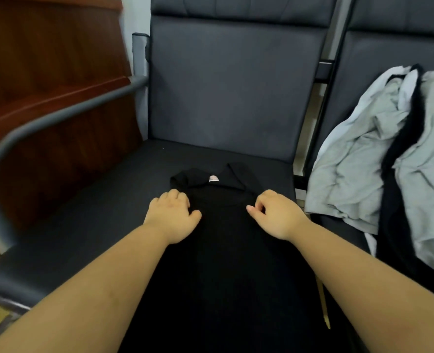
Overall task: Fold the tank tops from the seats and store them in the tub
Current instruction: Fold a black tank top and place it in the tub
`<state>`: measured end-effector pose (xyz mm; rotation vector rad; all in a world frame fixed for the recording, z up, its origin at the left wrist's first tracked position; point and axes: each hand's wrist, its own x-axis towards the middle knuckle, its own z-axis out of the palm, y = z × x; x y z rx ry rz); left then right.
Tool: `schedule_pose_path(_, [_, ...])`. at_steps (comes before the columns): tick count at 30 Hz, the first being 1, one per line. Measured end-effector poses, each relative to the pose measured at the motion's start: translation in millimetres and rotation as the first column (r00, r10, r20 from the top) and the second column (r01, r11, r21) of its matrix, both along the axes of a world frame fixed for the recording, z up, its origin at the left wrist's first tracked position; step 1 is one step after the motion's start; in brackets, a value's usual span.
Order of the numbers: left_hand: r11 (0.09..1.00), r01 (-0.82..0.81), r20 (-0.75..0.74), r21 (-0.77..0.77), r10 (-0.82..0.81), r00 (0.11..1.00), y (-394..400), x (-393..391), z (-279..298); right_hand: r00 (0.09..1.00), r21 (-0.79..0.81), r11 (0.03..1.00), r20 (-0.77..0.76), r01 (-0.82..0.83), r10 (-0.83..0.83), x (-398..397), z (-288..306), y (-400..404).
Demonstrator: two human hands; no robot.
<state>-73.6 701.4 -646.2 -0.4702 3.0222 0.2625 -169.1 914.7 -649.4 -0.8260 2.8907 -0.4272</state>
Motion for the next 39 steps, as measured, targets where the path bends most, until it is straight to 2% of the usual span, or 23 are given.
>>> schedule_pose_path(2, [0.999, 0.034, 0.140, -0.021, -0.031, 0.990, 12.4, 15.6, 8.0, 0.998, 0.132, 0.990, 0.054, -0.038, 0.031, 15.2, 10.2, 9.2])
schedule_pose_path(4, [1.000, 0.025, 0.238, -0.016, -0.020, 0.971, 24.6, 33.7, 13.6, 0.992, 0.327, 0.941, -0.068, -0.082, 0.110, 34.5, 14.0, 16.0])
schedule_pose_path(5, [1.000, 0.006, 0.228, -0.019, -0.001, 0.974, 29.5, 43.5, 14.6, 0.981, 0.383, 0.920, -0.128, -0.087, 0.146, 46.7, 14.5, 18.5])
schedule_pose_path(7, [0.998, -0.060, 0.126, -0.030, 0.063, 0.990, 37.0, 64.1, 13.2, 0.981, 0.342, 0.934, -0.126, -0.099, 0.150, 70.2, 16.3, 24.2])
schedule_pose_path(10, [0.975, -0.221, 0.023, 0.023, 0.220, 0.975, 37.9, 91.7, 11.5, 0.995, 0.188, 0.977, 0.035, -0.100, 0.095, 92.1, 18.5, 39.8])
schedule_pose_path(13, [0.950, -0.278, 0.108, 0.139, 0.265, 0.958, 22.9, 110.7, 13.7, 0.981, 0.042, 0.999, 0.195, 0.004, -0.012, 97.1, 24.8, 54.8])
schedule_pose_path(15, [0.943, -0.270, 0.145, 0.196, 0.245, 0.959, 9.1, 119.2, 17.2, 0.972, 0.005, 0.999, 0.231, 0.048, -0.048, 94.3, 25.0, 61.4])
schedule_pose_path(19, [0.915, -0.359, 0.116, 0.181, 0.343, 0.932, -19.5, 130.5, 19.6, 0.967, -0.082, 0.983, 0.208, 0.166, -0.146, 88.6, 20.8, 73.2])
schedule_pose_path(25, [0.833, -0.490, 0.070, 0.257, 0.489, 0.869, -28.9, 123.9, 13.4, 0.911, -0.031, 0.933, 0.230, 0.359, -0.343, 75.7, 15.9, 70.8])
schedule_pose_path(28, [0.788, -0.560, 0.154, 0.256, 0.539, 0.828, -33.4, 112.7, 10.6, 0.899, -0.172, 0.901, 0.267, 0.399, -0.347, 70.1, 4.7, 68.9])
schedule_pose_path(30, [0.765, -0.605, 0.219, 0.219, 0.566, 0.795, -36.8, 108.1, 8.9, 0.871, -0.266, 0.857, 0.356, 0.441, -0.338, 66.9, 0.0, 69.1])
schedule_pose_path(32, [0.774, -0.611, 0.249, 0.167, 0.566, 0.786, -37.4, 104.1, 9.8, 0.845, -0.271, 0.841, 0.413, 0.469, -0.338, 61.9, -2.4, 69.8])
schedule_pose_path(35, [0.805, -0.576, 0.274, 0.142, 0.527, 0.804, -34.3, 97.9, 11.9, 0.841, -0.244, 0.848, 0.416, 0.470, -0.347, 56.7, -2.3, 69.3])
schedule_pose_path(39, [0.871, -0.465, 0.157, 0.161, 0.443, 0.883, -32.1, 95.8, 10.2, 0.827, -0.161, 0.860, 0.405, 0.485, -0.391, 53.4, -4.0, 66.3])
